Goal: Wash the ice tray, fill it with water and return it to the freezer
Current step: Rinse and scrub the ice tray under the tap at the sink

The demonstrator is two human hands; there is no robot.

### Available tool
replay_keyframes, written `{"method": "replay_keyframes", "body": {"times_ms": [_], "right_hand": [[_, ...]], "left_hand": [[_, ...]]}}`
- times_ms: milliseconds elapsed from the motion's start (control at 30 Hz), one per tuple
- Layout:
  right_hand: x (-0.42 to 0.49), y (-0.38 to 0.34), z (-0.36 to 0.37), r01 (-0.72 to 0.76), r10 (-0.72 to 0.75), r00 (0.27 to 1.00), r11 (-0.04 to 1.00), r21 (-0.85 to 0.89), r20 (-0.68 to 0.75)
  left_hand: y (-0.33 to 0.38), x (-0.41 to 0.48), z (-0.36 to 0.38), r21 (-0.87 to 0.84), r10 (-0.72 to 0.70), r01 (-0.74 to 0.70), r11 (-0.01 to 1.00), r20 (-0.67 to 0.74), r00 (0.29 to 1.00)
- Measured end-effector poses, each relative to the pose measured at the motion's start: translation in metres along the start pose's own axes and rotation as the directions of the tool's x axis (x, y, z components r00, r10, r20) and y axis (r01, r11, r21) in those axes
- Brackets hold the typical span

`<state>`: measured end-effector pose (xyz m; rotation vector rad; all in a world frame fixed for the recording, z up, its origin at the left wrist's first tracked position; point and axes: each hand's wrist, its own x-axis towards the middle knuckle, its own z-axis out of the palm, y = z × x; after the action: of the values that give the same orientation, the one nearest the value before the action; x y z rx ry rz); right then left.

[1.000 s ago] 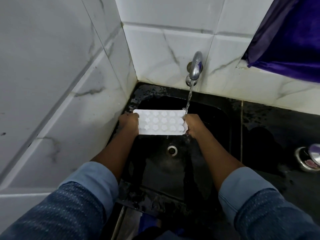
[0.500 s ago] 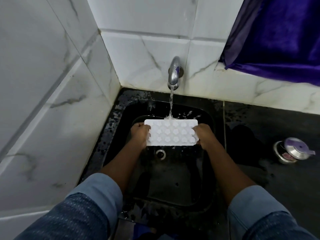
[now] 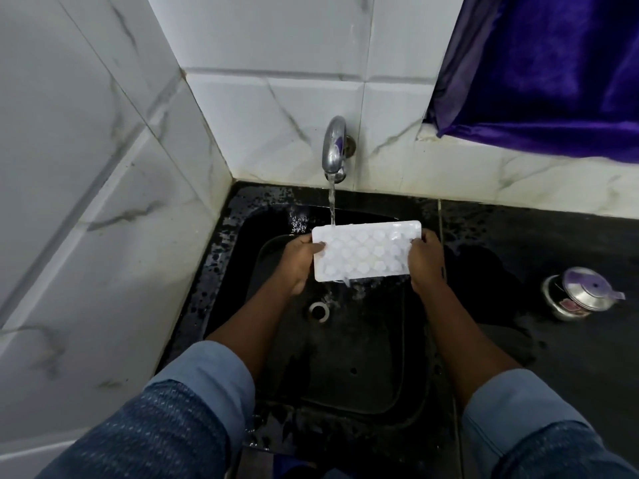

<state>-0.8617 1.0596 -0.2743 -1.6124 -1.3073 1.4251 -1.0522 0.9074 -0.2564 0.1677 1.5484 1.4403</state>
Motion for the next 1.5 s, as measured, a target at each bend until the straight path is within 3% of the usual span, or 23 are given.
{"method": "replay_keyframes", "body": {"times_ms": [67, 133, 233, 333, 400, 467, 600, 633, 667, 733, 800, 867, 900, 1033, 1067, 1133, 1167, 1233, 1300, 1333, 1367, 1400, 1500], "right_hand": [[-0.005, -0.006, 0.014, 0.07, -0.07, 0.998, 0.997, -0.028, 0.002], [-0.012, -0.01, 0.033, 0.21, -0.221, 0.975, 0.933, -0.293, -0.007], [-0.033, -0.008, 0.059, 0.324, -0.332, 0.936, 0.685, -0.653, 0.116], [-0.061, -0.001, 0.082, 0.458, -0.317, 0.887, 0.507, -0.73, 0.337], [-0.086, 0.005, 0.101, 0.603, -0.369, 0.795, 0.396, -0.693, 0.481], [-0.11, 0.01, 0.114, 0.732, -0.4, 0.677, 0.277, -0.622, 0.618], [-0.1, 0.009, 0.109, 0.932, -0.373, 0.334, -0.003, -0.362, 0.865], [-0.087, 0.007, 0.104, 0.946, -0.349, 0.286, -0.049, -0.322, 0.892], [-0.075, 0.006, 0.1, 0.945, -0.326, 0.289, -0.052, -0.322, 0.9], [-0.058, 0.005, 0.094, 0.906, -0.3, 0.414, 0.041, -0.422, 0.859], [-0.054, 0.002, 0.094, 0.841, -0.326, 0.54, 0.16, -0.517, 0.776], [-0.062, -0.002, 0.098, 0.815, -0.351, 0.578, 0.205, -0.542, 0.736], [-0.071, -0.003, 0.099, 0.842, -0.353, 0.538, 0.186, -0.506, 0.765], [-0.117, 0.005, 0.106, 0.984, -0.298, 0.172, 0.013, -0.177, 0.939], [-0.12, 0.007, 0.107, 0.992, -0.287, 0.118, -0.018, -0.128, 0.951], [-0.109, 0.001, 0.107, 0.994, -0.272, 0.083, -0.04, -0.097, 0.959], [-0.098, -0.003, 0.104, 0.991, -0.265, 0.115, -0.031, -0.127, 0.957], [-0.068, -0.01, 0.092, 0.958, -0.272, 0.283, 0.038, -0.283, 0.92], [-0.046, -0.016, 0.082, 0.882, -0.262, 0.471, 0.115, -0.457, 0.842], [-0.047, -0.019, 0.083, 0.855, -0.251, 0.519, 0.144, -0.499, 0.817], [-0.057, -0.02, 0.088, 0.858, -0.247, 0.513, 0.161, -0.487, 0.822], [-0.073, -0.021, 0.096, 0.892, -0.258, 0.452, 0.159, -0.424, 0.854], [-0.116, -0.006, 0.11, 0.986, -0.254, 0.164, 0.011, -0.167, 0.953]], "left_hand": [[0.004, -0.009, -0.001, -0.178, -0.076, 0.09, 0.98, 0.084, 0.994], [0.004, -0.015, -0.005, -0.284, -0.115, 0.145, 0.948, 0.118, 0.986], [-0.006, -0.017, -0.013, -0.394, -0.095, 0.146, 0.907, 0.145, 0.985], [-0.015, -0.02, -0.012, -0.489, -0.052, 0.184, 0.853, 0.27, 0.961], [-0.017, -0.023, -0.01, -0.53, -0.033, 0.185, 0.828, 0.283, 0.959], [-0.022, -0.024, -0.014, -0.53, -0.051, 0.15, 0.834, 0.198, 0.979], [-0.025, -0.027, -0.032, -0.541, -0.063, 0.148, 0.828, 0.172, 0.983], [-0.024, -0.028, -0.037, -0.545, -0.059, 0.154, 0.824, 0.188, 0.98], [-0.024, -0.029, -0.04, -0.556, -0.031, 0.156, 0.816, 0.226, 0.974], [-0.025, -0.036, -0.043, -0.576, 0.013, 0.163, 0.801, 0.288, 0.958], [-0.03, -0.035, -0.046, -0.571, -0.041, 0.209, 0.794, 0.292, 0.955], [-0.03, -0.03, -0.049, -0.547, -0.038, 0.194, 0.814, 0.283, 0.958], [-0.028, -0.028, -0.051, -0.529, -0.037, 0.171, 0.831, 0.254, 0.966], [-0.022, -0.032, -0.054, -0.478, -0.066, 0.092, 0.874, 0.071, 0.995], [-0.022, -0.031, -0.056, -0.481, -0.065, 0.081, 0.873, 0.051, 0.997], [-0.018, -0.033, -0.055, -0.474, -0.069, 0.073, 0.878, 0.025, 0.997], [-0.019, -0.035, -0.055, -0.494, -0.04, 0.074, 0.867, 0.079, 0.996], [-0.019, -0.043, -0.058, -0.525, 0.013, 0.084, 0.847, 0.178, 0.984], [-0.024, -0.043, -0.066, -0.536, -0.004, 0.093, 0.839, 0.166, 0.986], [-0.025, -0.042, -0.068, -0.544, -0.004, 0.09, 0.834, 0.158, 0.987], [-0.023, -0.042, -0.067, -0.525, 0.016, 0.072, 0.848, 0.16, 0.987], [-0.022, -0.04, -0.067, -0.505, 0.05, 0.047, 0.862, 0.176, 0.983], [-0.017, -0.036, -0.055, -0.498, -0.017, 0.043, 0.866, 0.056, 0.998]]}}
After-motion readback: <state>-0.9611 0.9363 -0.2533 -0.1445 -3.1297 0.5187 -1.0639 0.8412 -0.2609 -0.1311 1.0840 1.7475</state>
